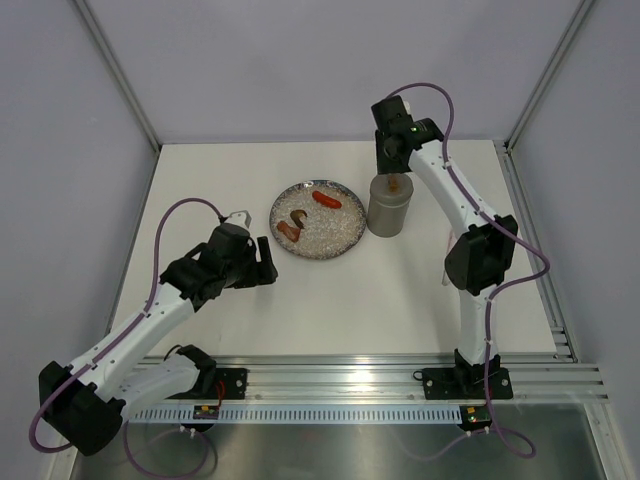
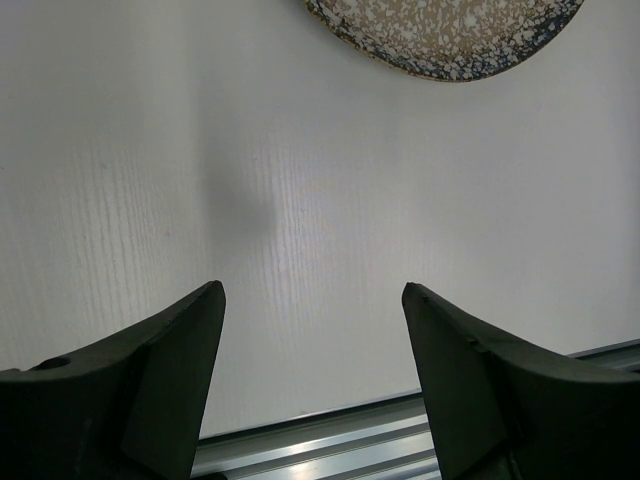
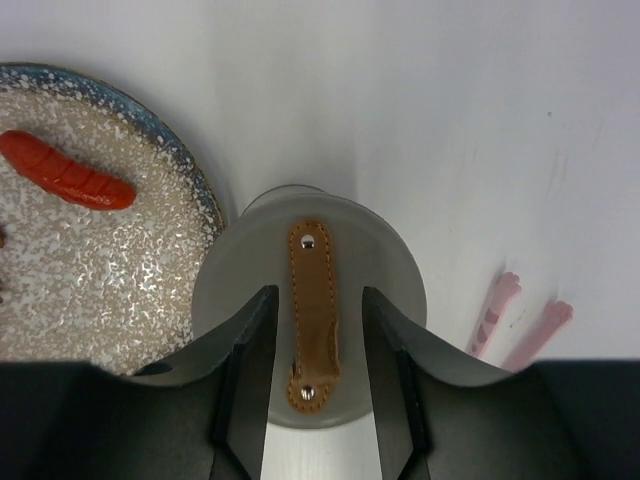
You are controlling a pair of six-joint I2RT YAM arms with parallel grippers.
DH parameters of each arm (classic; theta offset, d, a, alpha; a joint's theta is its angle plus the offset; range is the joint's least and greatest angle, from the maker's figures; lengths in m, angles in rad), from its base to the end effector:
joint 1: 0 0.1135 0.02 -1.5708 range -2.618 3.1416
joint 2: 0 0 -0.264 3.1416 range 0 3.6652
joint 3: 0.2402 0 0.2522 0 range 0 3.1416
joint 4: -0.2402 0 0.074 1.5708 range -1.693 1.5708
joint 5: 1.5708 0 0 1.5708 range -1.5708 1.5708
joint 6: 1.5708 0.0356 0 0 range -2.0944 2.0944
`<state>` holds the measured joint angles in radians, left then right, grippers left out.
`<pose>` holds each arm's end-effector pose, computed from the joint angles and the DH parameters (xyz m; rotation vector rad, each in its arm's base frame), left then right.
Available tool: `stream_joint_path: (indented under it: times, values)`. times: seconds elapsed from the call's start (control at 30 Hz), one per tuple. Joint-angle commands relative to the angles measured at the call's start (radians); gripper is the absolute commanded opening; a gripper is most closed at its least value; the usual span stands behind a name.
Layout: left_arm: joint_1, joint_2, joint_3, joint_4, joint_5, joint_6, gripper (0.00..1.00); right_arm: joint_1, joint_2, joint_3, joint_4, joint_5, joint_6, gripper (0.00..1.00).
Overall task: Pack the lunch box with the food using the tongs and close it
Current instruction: Close the box lid on the packing box.
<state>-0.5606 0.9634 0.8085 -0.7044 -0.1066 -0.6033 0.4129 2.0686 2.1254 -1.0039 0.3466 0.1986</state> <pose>0.1647 -0.0989 0.2689 -0.1014 2.4611 -0.3932 0.4170 0.1695 0.3320 -0.1242 2.4437 -0.1708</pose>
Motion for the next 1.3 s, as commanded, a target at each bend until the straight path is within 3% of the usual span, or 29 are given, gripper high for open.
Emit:
stream_joint_path:
  times: [0.0, 0.27, 0.37, 0.57, 0.73, 1.07, 1.27]
  values:
    - [0.005, -0.003, 0.012, 0.039, -0.013, -0.004, 0.76, -0.002, -0.027, 0.161, -0.045, -0.004, 0.001, 0.46]
    - [0.005, 0.014, 0.017, 0.045, -0.007, 0.002, 0.76, -0.002, -0.090, 0.212, -0.062, 0.005, -0.007, 0.47]
    - [0.005, 0.018, 0.020, 0.048, -0.004, 0.004, 0.76, -0.002, -0.102, 0.130, -0.042, -0.015, -0.004, 0.47]
    - [0.005, 0.021, 0.015, 0.042, -0.004, 0.002, 0.76, 0.000, -0.091, -0.209, 0.013, -0.046, 0.044, 0.48]
    - [0.004, 0.023, 0.012, 0.042, 0.002, 0.005, 0.76, -0.002, -0.113, -0.246, 0.024, -0.054, 0.058, 0.48]
    - [0.005, 0.017, 0.012, 0.046, 0.010, -0.001, 0.76, 0.000, -0.119, 0.081, -0.058, -0.035, 0.012, 0.49]
    - [0.005, 0.005, 0.009, 0.039, 0.007, -0.001, 0.76, -0.002, -0.004, 0.355, -0.157, -0.005, -0.014, 0.49]
